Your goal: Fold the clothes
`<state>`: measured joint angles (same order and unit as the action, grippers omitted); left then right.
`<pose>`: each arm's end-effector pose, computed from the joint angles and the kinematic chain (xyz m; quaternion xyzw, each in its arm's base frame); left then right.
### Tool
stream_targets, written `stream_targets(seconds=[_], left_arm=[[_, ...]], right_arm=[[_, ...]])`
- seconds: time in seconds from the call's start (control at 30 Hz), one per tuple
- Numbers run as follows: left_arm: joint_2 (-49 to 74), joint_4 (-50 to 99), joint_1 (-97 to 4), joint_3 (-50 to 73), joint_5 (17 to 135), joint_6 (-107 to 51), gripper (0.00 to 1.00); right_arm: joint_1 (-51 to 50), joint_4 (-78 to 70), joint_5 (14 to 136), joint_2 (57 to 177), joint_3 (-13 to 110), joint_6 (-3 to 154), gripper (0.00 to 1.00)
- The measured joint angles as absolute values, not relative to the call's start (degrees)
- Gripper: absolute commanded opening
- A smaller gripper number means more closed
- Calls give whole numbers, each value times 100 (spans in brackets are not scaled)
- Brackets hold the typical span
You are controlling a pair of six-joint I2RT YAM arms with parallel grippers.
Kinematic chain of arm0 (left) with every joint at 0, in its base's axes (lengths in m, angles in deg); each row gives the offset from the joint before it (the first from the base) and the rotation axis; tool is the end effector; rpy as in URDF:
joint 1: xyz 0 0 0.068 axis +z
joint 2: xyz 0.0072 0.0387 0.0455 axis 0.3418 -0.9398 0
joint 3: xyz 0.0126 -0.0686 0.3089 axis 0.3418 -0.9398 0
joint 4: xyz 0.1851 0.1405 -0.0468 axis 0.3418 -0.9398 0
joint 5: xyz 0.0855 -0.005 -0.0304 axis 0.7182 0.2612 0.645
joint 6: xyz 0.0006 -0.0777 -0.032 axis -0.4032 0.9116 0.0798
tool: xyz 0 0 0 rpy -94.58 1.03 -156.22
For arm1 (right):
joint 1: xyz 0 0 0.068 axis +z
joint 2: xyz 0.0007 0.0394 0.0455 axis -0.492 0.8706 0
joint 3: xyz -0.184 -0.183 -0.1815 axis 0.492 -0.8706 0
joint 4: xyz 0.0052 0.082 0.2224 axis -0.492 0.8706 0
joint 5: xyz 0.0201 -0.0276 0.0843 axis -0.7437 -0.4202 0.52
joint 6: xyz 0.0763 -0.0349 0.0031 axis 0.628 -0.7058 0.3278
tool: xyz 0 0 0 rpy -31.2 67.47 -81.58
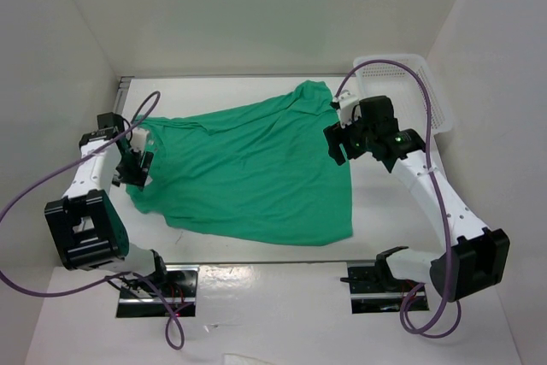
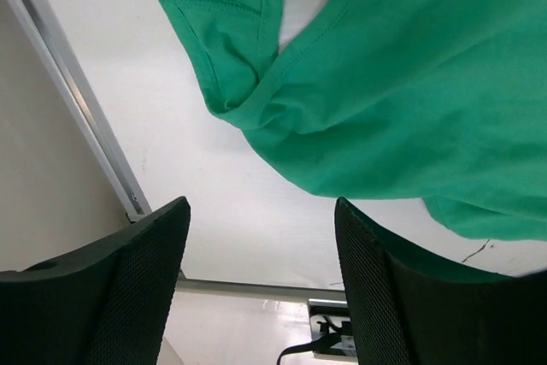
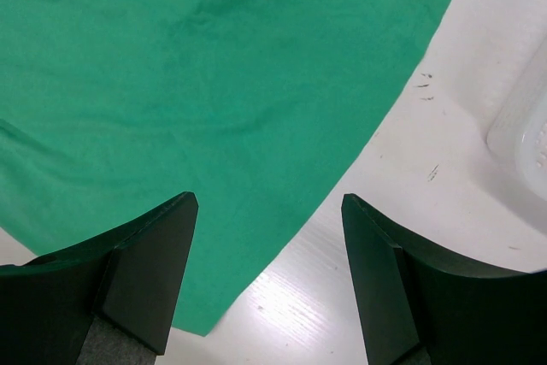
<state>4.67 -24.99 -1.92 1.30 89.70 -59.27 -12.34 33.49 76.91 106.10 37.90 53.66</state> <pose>0.2468 0.0882 0.2597 0.0073 0.9818 0.1059 0.1573 0.2309 0.0840 0.3452 -0.2852 0.8690 0.0829 0.3957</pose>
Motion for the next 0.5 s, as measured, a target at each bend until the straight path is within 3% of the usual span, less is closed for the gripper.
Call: stream_targets(seconds=[0.17,0.27,0.5], left_arm=[[180,-2429,-170,123,8987,-5879,77],[-126,-2182,-78,156,8937,-5844,70],[-1433,-1699,453,875,8242,-5617,23]], right_arm=[[-1234,3349,7739,10566,3790,5366,77],[-1234,3349,7791,10520,3790,5369,77],[-1106,3349,7833,10507,3790,5366,77]])
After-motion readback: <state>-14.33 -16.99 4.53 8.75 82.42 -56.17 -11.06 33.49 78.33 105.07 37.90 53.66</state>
